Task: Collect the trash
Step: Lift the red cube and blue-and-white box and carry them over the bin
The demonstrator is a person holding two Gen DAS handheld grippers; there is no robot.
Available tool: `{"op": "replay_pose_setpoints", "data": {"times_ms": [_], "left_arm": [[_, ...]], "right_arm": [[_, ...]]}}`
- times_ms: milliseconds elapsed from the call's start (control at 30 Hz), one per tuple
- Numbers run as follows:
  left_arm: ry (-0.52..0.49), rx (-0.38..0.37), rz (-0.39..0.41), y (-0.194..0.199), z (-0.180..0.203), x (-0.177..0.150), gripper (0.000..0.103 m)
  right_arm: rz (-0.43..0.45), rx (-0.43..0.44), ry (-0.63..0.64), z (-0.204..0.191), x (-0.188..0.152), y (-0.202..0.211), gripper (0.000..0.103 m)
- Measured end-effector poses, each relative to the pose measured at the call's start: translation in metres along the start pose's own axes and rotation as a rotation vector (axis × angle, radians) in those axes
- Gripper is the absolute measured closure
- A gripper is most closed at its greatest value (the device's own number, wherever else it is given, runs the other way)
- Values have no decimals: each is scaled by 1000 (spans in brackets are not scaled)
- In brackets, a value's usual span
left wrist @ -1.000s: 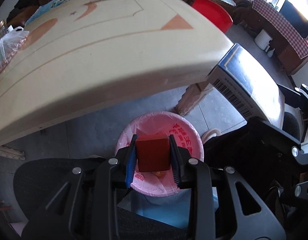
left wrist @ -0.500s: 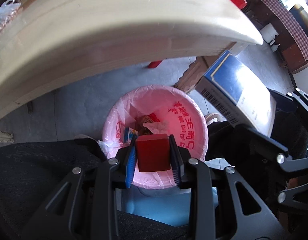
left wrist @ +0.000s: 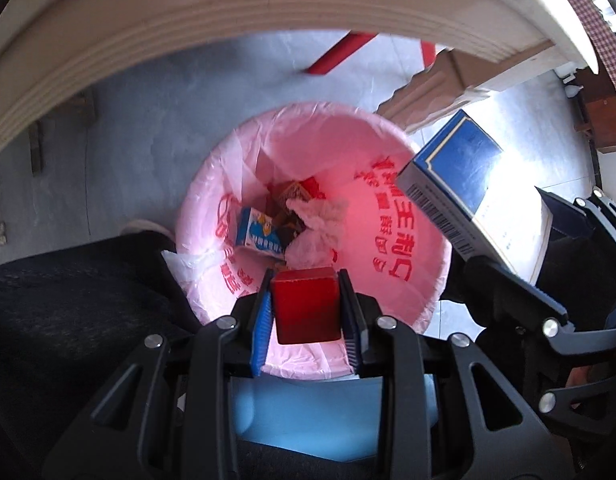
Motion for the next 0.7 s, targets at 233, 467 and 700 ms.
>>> {"op": "replay_pose_setpoints", "data": {"times_ms": [233, 467, 700], "left_arm": [[29, -3, -89, -33, -7, 3, 73], [55, 2, -167, -57, -15, 7, 73], [90, 14, -228, -75, -23, 8, 73]], "right_arm": [[-90, 22, 4, 2, -6, -37, 41], [-166, 38, 2, 5, -8, -67, 41], [-223, 57, 21, 4, -14, -87, 41]]}}
Point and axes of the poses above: each gripper's, at about its wrist camera, not at the fingertips, and y roughly against the way its jaws point, z to its right, x to its top, the point moved 5 cm from there along -y, roughly the way its jaws point
